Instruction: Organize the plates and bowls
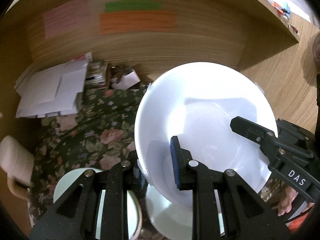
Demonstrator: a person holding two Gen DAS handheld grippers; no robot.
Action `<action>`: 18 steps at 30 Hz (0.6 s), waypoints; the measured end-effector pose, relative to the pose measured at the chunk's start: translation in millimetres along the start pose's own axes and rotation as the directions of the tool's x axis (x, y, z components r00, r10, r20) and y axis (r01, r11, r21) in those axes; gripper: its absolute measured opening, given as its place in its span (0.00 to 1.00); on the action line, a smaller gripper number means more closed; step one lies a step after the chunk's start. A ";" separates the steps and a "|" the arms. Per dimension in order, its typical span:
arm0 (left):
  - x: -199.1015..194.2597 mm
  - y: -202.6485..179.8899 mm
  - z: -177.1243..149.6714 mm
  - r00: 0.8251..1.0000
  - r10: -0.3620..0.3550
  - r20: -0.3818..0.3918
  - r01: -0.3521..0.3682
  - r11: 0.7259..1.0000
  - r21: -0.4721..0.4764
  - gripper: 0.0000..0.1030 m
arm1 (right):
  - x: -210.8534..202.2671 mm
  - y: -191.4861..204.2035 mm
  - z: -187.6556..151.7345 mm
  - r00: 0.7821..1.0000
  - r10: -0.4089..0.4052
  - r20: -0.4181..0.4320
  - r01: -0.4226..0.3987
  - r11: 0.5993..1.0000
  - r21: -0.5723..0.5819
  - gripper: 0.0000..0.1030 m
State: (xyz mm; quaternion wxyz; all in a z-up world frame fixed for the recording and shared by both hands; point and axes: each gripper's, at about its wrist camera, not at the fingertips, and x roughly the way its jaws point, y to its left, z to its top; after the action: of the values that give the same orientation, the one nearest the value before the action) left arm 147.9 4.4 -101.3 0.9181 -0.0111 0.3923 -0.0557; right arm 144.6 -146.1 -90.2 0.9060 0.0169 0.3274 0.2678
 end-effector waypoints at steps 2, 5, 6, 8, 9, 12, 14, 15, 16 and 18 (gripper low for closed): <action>-4.0 8.0 -4.1 1.000 0.008 0.001 -0.008 1.000 -0.012 0.21 | 2.5 8.2 -1.6 1.000 0.017 -0.002 -0.017 1.000 -0.007 0.22; -11.6 22.6 -12.5 1.000 0.026 0.004 -0.025 0.999 -0.033 0.21 | 5.9 19.2 -3.5 0.999 0.039 -0.005 -0.039 0.999 -0.018 0.22; -15.2 27.0 -15.4 1.000 0.031 0.005 -0.031 0.999 -0.039 0.21 | 7.1 23.5 -4.2 0.999 0.048 -0.007 -0.048 0.999 -0.022 0.22; -20.2 33.9 -19.8 0.999 0.040 0.008 -0.040 0.998 -0.050 0.21 | 10.2 31.2 -5.8 0.998 0.066 -0.011 -0.066 0.997 -0.029 0.22; -24.2 38.7 -22.8 0.999 0.046 0.009 -0.045 0.997 -0.059 0.21 | 11.1 34.8 -6.2 0.997 0.072 -0.013 -0.073 0.997 -0.032 0.22; -30.6 50.9 -30.3 0.998 0.058 0.010 -0.058 0.995 -0.079 0.21 | 15.0 46.9 -8.8 0.995 0.093 -0.021 -0.094 0.995 -0.045 0.22; -33.6 56.8 -34.6 0.998 0.065 0.010 -0.064 0.994 -0.090 0.21 | 17.6 55.0 -10.9 0.994 0.105 -0.028 -0.107 0.993 -0.055 0.22; -35.9 61.1 -37.9 0.998 0.070 0.009 -0.068 0.993 -0.098 0.21 | 18.5 57.8 -11.5 0.993 0.110 -0.030 -0.111 0.992 -0.059 0.21; -37.1 65.0 -41.2 0.997 0.072 0.009 -0.071 0.992 -0.103 0.21 | 19.9 61.9 -12.4 0.993 0.115 -0.034 -0.117 0.991 -0.064 0.22; -39.3 72.1 -46.6 0.997 0.078 0.006 -0.077 0.990 -0.116 0.21 | 22.9 69.3 -14.0 0.991 0.128 -0.042 -0.130 0.989 -0.070 0.21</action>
State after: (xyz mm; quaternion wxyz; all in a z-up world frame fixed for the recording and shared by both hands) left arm 94.1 81.4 -109.9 0.9195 -0.0494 0.3901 0.0030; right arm 118.1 -77.4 -100.3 0.8805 0.0000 0.3324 0.3379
